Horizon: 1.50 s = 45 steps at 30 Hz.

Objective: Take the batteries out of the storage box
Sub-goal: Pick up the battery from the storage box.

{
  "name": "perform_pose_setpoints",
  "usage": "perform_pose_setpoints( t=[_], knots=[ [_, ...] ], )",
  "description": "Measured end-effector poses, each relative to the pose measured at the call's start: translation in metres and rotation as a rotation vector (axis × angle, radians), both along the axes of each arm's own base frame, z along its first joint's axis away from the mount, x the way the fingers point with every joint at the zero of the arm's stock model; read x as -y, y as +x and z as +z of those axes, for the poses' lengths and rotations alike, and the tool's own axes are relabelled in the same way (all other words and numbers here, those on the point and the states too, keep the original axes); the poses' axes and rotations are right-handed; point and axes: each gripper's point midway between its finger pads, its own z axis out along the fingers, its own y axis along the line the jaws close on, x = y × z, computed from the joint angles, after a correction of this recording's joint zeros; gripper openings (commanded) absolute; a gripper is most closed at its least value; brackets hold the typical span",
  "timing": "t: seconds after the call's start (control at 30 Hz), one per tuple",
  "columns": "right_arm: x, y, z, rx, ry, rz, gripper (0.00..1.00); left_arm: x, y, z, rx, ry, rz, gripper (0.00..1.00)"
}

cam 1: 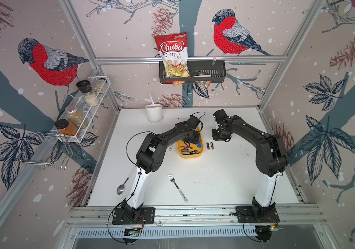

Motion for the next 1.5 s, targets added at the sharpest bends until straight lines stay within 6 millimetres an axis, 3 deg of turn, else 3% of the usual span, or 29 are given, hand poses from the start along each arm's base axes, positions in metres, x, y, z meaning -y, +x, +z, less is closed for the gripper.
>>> perform_pose_setpoints(
  t=[0.53,1.03,1.33,1.5],
  knots=[
    [0.000,-0.001,-0.001,-0.003,-0.001,0.000,0.31,-0.005,-0.003,-0.010,0.006,0.091,-0.005,0.31],
    [0.001,-0.001,-0.001,-0.003,-0.002,0.000,0.31,-0.009,-0.001,-0.014,0.013,0.115,0.003,0.20],
    [-0.001,0.002,0.004,0.009,0.004,0.001,0.31,-0.013,-0.006,-0.007,0.010,0.110,0.008,0.19],
    [-0.005,0.003,0.006,0.014,0.007,0.007,0.31,-0.017,-0.008,0.008,0.008,0.071,0.028,0.19]
  ],
)
